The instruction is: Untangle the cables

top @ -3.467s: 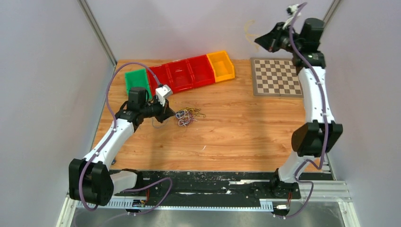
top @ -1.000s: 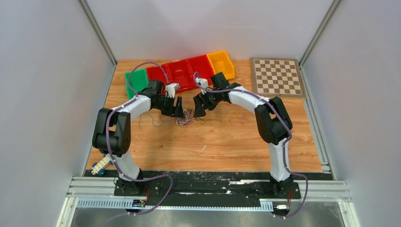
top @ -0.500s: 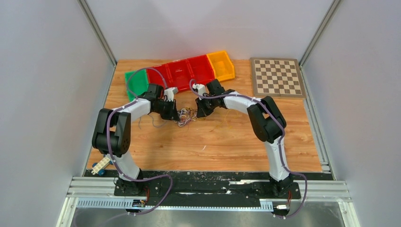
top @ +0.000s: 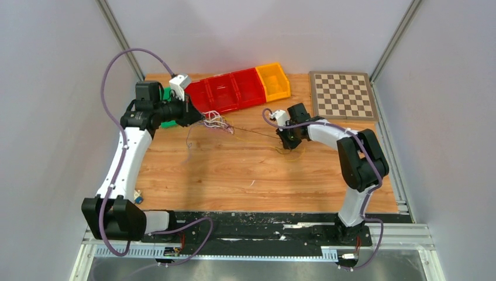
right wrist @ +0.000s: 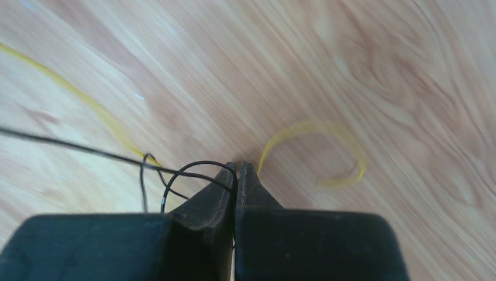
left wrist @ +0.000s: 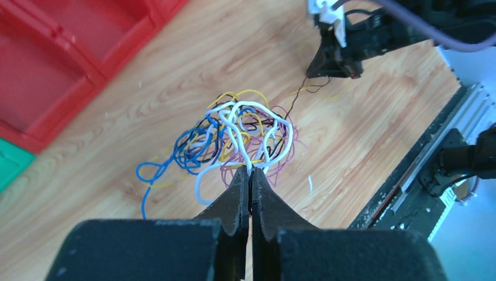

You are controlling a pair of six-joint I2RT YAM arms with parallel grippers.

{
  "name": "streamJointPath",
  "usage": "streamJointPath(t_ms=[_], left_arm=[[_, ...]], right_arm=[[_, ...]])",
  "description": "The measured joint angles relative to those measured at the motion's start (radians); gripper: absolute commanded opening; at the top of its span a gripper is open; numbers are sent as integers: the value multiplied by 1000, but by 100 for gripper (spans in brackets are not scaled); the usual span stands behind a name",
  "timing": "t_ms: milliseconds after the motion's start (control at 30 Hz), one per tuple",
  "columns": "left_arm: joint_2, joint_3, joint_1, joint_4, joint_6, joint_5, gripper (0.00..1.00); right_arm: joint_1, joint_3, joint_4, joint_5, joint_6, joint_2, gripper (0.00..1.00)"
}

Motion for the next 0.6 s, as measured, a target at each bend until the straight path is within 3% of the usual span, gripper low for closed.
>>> streamJointPath(t_ms=[100,333,600], left_arm=[[-32,63,31,-31,-5,29,0],[-35,202,233,-53,-77,41,0],[-21,372,360,-33,-128,37,0]], right_arm=[[-54,-36,-10,52,-64,-33,0],[-266,-125,-24,139,-212,-109,0],[-462,-169,-18,181,-346,-142,0]])
